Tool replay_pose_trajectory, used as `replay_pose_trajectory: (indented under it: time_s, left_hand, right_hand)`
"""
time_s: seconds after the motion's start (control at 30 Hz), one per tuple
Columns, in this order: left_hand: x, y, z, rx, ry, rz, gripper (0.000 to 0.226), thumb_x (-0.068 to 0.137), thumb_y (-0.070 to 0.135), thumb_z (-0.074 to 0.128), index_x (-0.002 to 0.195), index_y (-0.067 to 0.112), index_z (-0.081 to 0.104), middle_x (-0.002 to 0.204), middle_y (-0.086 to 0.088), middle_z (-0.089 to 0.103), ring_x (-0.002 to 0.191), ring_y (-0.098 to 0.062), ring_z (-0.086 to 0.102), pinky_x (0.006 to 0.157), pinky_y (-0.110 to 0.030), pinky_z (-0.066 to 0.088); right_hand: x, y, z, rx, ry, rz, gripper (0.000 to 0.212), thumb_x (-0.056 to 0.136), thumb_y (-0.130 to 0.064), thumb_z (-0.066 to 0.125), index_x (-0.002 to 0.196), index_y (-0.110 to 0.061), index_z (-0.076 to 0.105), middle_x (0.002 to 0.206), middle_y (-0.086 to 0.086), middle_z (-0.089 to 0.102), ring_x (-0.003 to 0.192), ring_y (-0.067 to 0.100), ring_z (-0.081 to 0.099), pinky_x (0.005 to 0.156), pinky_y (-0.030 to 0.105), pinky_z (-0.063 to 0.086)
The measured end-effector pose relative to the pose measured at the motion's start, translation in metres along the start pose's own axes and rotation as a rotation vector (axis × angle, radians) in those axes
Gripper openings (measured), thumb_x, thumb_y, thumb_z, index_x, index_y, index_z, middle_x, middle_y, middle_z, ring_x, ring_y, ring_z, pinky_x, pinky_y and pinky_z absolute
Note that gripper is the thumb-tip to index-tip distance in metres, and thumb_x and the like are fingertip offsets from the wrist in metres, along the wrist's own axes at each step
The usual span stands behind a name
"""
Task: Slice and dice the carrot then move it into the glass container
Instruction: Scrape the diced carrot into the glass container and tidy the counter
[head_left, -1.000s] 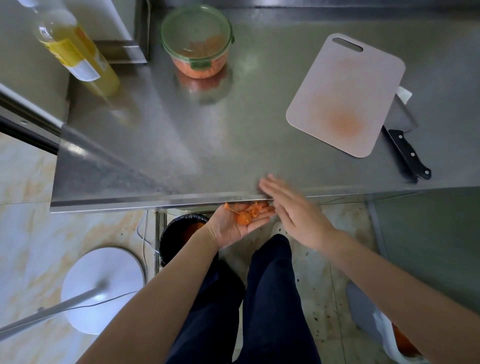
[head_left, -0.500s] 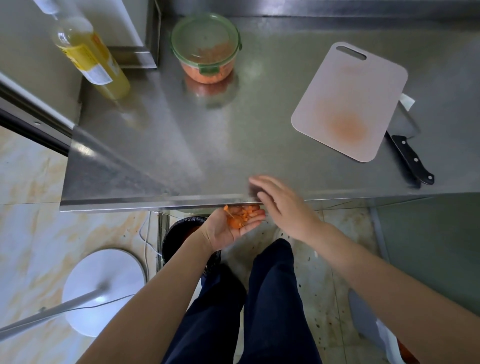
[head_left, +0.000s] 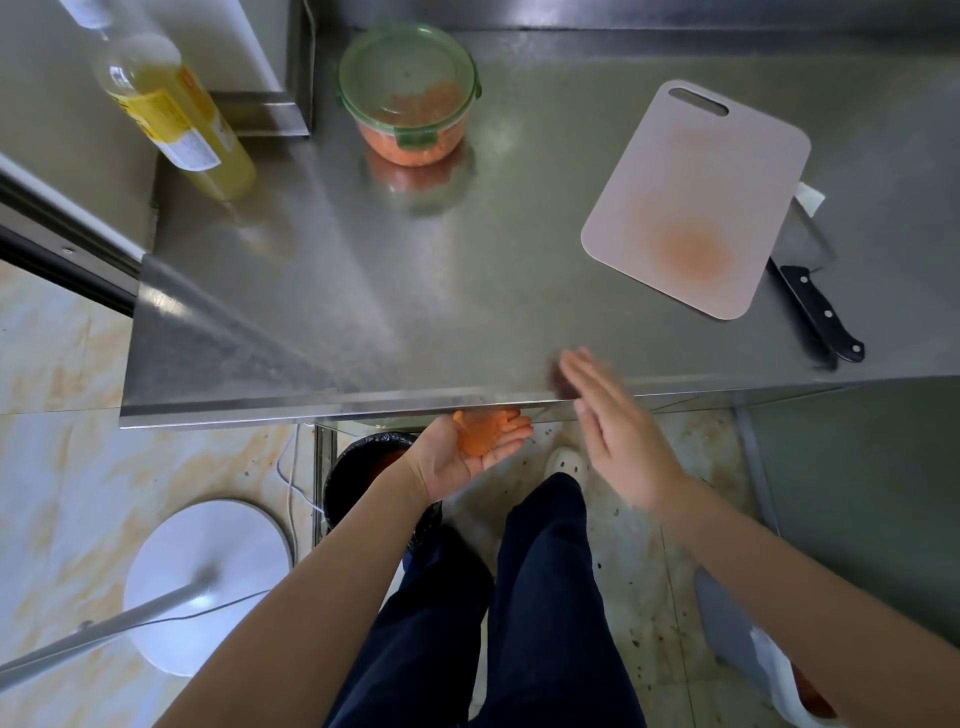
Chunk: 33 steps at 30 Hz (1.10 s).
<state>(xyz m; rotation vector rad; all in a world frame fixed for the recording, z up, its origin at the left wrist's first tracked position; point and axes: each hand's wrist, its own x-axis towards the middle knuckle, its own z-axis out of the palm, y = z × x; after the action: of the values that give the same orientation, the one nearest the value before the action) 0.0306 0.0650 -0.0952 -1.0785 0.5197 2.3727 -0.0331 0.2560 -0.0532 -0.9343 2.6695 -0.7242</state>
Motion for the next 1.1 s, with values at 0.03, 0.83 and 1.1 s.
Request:
replay_pose_trajectory:
  time_s: [0.03, 0.83, 1.1]
  left_hand:
    - [0.002, -0.001, 0.001, -0.004, 0.002, -0.006, 0.036, 0.098, 0.009, 0.030, 0.108, -0.008, 0.060, 0.108, -0.024, 0.065, 0.096, -0.033, 0.066, 0.088, -0.039, 0.052]
    - [0.002, -0.004, 0.015, 0.121, -0.070, 0.017, 0.036, 0.101, 0.014, 0.030, 0.114, -0.008, 0.055, 0.101, -0.019, 0.067, 0.088, -0.023, 0.068, 0.078, -0.031, 0.057]
    - [0.008, -0.010, 0.022, 0.027, -0.032, -0.019, 0.036, 0.100, 0.010, 0.027, 0.114, -0.009, 0.055, 0.104, -0.023, 0.067, 0.095, -0.031, 0.066, 0.085, -0.041, 0.051]
  right_hand:
    - [0.000, 0.005, -0.002, -0.027, 0.007, 0.082, 0.058, 0.101, -0.041, 0.016, 0.147, -0.008, 0.031, 0.154, 0.003, 0.026, 0.144, 0.014, 0.019, 0.118, 0.018, 0.004]
    - [-0.036, -0.024, 0.024, -0.123, -0.146, -0.237, 0.042, 0.099, -0.018, 0.032, 0.139, -0.007, 0.044, 0.143, 0.007, 0.046, 0.137, 0.012, 0.032, 0.117, 0.027, 0.016]
    - [-0.030, -0.003, 0.012, -0.032, 0.009, 0.095, 0.049, 0.101, -0.028, 0.026, 0.145, -0.006, 0.035, 0.152, 0.007, 0.033, 0.141, 0.012, 0.025, 0.116, 0.029, 0.024]
